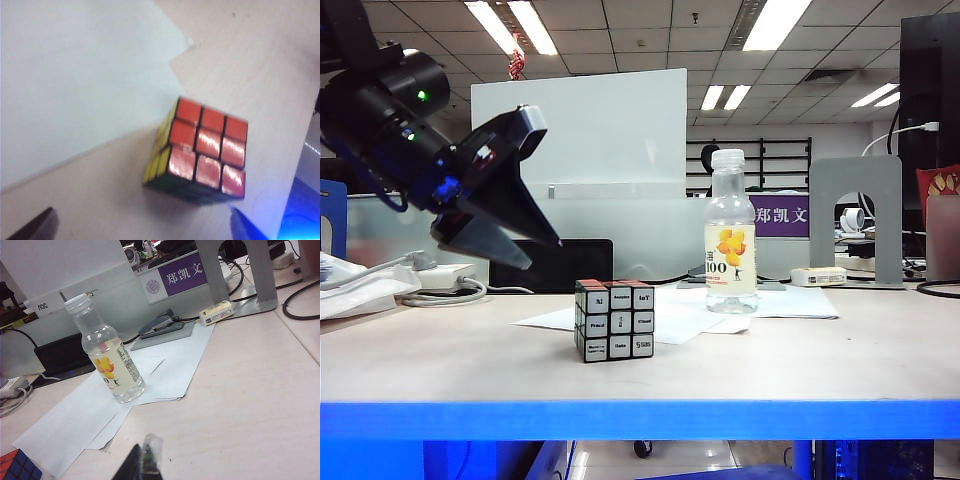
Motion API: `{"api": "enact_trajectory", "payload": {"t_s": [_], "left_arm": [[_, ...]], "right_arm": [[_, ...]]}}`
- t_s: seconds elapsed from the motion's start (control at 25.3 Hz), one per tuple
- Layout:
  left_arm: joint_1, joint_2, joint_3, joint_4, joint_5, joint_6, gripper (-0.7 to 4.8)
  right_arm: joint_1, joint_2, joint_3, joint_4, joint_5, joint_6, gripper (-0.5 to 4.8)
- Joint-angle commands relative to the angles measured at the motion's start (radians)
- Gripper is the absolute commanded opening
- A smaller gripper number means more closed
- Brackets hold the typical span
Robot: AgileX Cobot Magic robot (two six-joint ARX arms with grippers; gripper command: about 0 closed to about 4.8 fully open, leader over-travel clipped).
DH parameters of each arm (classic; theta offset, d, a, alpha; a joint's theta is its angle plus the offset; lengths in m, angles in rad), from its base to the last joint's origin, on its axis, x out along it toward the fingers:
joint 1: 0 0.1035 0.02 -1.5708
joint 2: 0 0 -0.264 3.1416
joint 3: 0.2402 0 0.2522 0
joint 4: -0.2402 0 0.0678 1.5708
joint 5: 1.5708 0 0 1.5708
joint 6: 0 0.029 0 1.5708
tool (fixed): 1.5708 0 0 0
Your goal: Rotate the Rubik's Cube so that the bottom side is facing up.
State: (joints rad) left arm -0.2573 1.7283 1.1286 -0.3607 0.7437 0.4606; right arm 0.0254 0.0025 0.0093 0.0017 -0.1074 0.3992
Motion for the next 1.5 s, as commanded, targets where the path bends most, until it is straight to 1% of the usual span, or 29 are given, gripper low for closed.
{"api": "enact_trajectory", "payload": {"t_s": [0.04,0.08,0.16,0.32,0.51,0.67,0.75,0.87,0.91,0.99,1.07,1.15,1.42,1.5], "left_arm": [[-0.017,0.011,0.013,-0.012,0.069,0.011,4.79],[-0.024,0.015,0.013,-0.016,0.068,0.013,4.79],[-0.047,0.024,0.014,-0.048,0.056,0.044,4.79],[-0.073,0.042,0.015,-0.095,-0.006,0.1,4.79],[-0.076,0.083,0.022,-0.096,-0.029,0.105,4.79],[-0.077,0.134,0.09,-0.113,-0.047,0.115,4.79],[-0.077,0.168,0.164,-0.177,-0.042,0.116,4.79],[-0.086,0.187,0.224,-0.26,-0.043,0.143,4.79],[-0.1,0.19,0.243,-0.28,-0.05,0.162,4.79],[-0.126,0.19,0.254,-0.297,-0.05,0.163,4.79],[-0.156,0.191,0.254,-0.304,-0.058,0.173,4.79],[-0.183,0.193,0.254,-0.291,-0.108,0.195,4.79],[-0.19,0.237,0.254,-0.257,-0.119,0.171,4.79],[-0.197,0.241,0.254,-0.222,-0.116,0.153,4.79]], "right_arm": [[0.0,-0.001,-0.008,0.018,-0.004,0.003,0.14],[0.0,-0.001,-0.008,0.017,-0.004,0.01,0.14],[0.0,-0.001,-0.008,0.017,-0.003,0.02,0.14],[0.0,-0.001,-0.008,0.016,-0.003,0.02,0.14],[0.0,-0.001,-0.008,0.016,-0.003,0.02,0.14],[0.0,-0.001,-0.008,0.017,-0.003,0.021,0.14],[0.0,-0.001,-0.008,0.017,-0.004,0.026,0.14],[0.0,-0.001,-0.008,0.017,-0.003,0.028,0.14],[0.0,-0.001,-0.008,0.017,-0.003,0.028,0.14],[0.0,-0.001,-0.008,0.016,-0.002,0.028,0.14],[0.0,-0.001,-0.008,0.016,-0.002,0.028,0.14],[0.001,-0.001,-0.008,0.016,-0.003,0.028,0.14],[0.002,-0.001,-0.008,0.017,-0.003,0.028,0.13],[0.002,-0.001,-0.008,0.017,-0.003,0.028,0.14]]}}
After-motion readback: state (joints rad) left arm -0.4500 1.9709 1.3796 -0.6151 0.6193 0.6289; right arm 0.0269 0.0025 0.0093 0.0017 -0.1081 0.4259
